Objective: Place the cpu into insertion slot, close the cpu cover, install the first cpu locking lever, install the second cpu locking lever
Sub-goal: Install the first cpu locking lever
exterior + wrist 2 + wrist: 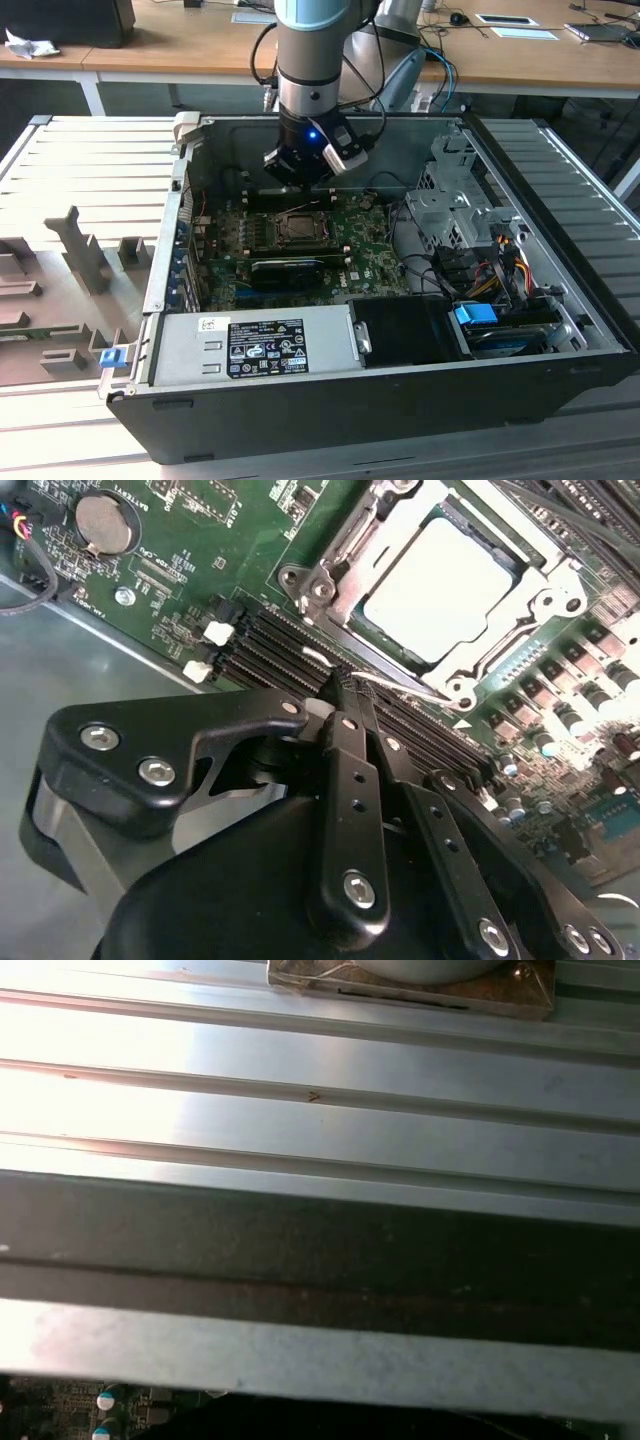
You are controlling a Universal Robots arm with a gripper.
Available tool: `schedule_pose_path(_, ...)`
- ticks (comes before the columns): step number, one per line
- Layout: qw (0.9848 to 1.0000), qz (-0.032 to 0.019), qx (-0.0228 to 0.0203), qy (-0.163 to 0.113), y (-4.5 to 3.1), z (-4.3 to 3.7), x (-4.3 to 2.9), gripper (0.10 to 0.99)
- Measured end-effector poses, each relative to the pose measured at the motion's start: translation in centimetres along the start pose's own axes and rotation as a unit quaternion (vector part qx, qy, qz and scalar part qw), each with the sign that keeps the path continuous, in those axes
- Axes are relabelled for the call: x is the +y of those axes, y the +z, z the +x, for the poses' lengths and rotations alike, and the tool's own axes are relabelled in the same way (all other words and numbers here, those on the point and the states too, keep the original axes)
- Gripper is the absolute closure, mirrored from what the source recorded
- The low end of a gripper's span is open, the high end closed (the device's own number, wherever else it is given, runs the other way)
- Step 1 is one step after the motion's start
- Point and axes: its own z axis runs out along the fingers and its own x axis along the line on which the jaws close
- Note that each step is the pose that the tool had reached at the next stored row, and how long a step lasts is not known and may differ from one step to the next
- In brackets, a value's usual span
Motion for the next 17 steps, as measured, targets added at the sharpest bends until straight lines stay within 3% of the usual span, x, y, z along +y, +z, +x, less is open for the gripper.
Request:
schedule_pose_path(7,1.0000,-0.0001,0.0006,-0.005,0.54,-0.48,-0.10,0.980)
schedule_pose_path(17,1.0000,-0.0001,0.0007,-0.005,1.09,-0.48,-0.15,0.980)
